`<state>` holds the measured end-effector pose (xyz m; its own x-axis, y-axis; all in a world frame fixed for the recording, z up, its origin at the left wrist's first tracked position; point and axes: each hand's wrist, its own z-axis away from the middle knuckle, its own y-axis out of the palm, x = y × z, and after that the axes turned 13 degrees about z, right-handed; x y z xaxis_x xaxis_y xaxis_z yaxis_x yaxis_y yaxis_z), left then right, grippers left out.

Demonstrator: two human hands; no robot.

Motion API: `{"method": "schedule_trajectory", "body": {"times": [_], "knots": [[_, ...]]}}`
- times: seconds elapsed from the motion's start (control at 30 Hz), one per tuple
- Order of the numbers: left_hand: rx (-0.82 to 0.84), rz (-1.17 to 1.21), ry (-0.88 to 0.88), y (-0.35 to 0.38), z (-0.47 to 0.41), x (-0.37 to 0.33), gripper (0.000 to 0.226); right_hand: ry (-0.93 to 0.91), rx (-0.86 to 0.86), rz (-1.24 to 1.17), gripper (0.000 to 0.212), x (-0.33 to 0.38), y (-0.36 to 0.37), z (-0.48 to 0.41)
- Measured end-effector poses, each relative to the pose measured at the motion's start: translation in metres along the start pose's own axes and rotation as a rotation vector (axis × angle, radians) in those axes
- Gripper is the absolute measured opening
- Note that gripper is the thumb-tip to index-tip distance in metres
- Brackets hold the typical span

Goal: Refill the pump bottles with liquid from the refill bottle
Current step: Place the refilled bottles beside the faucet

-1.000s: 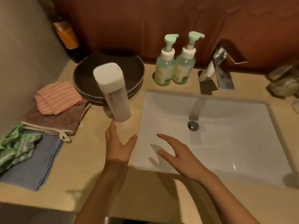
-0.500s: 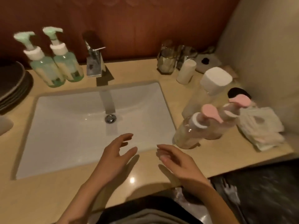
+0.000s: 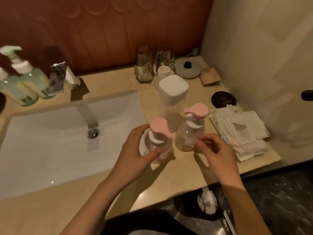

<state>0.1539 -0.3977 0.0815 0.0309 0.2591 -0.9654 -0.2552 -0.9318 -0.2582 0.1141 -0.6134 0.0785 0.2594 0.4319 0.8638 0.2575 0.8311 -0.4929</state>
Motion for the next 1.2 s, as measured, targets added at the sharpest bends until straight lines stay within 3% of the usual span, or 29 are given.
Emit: {"method": "schedule_trajectory", "body": {"times": [0.3, 0.4, 0.53, 0.6, 0.93, 1.2], "knots": [[0.182, -0.002, -0.004, -0.016, -0.02, -0.008, 0.077, -0.039, -0.174, 0.148, 0.012, 0.022, -0.008, -0.01], [0.274, -0.015, -0.028, -0.026, -0.031, -0.008, 0.084, -0.007, -0.184, 0.173, 0.03, 0.027, -0.005, -0.009], [0.327, -0.008, 0.009, -0.027, -0.035, -0.011, 0.059, -0.036, -0.123, 0.164, 0.048, 0.03, 0.01, -0.007], [0.321, 0.016, 0.041, -0.027, -0.034, -0.013, 0.046, -0.061, -0.131, 0.142, 0.046, 0.033, 0.021, -0.008], [0.28, 0.163, -0.006, -0.017, -0.03, -0.01, 0.052, 0.021, -0.432, 0.147, 0.047, 0.031, 0.055, -0.009], [0.156, 0.279, -0.12, -0.013, -0.022, -0.003, 0.038, -0.099, -0.514, 0.159, 0.05, 0.033, 0.069, 0.003]]}}
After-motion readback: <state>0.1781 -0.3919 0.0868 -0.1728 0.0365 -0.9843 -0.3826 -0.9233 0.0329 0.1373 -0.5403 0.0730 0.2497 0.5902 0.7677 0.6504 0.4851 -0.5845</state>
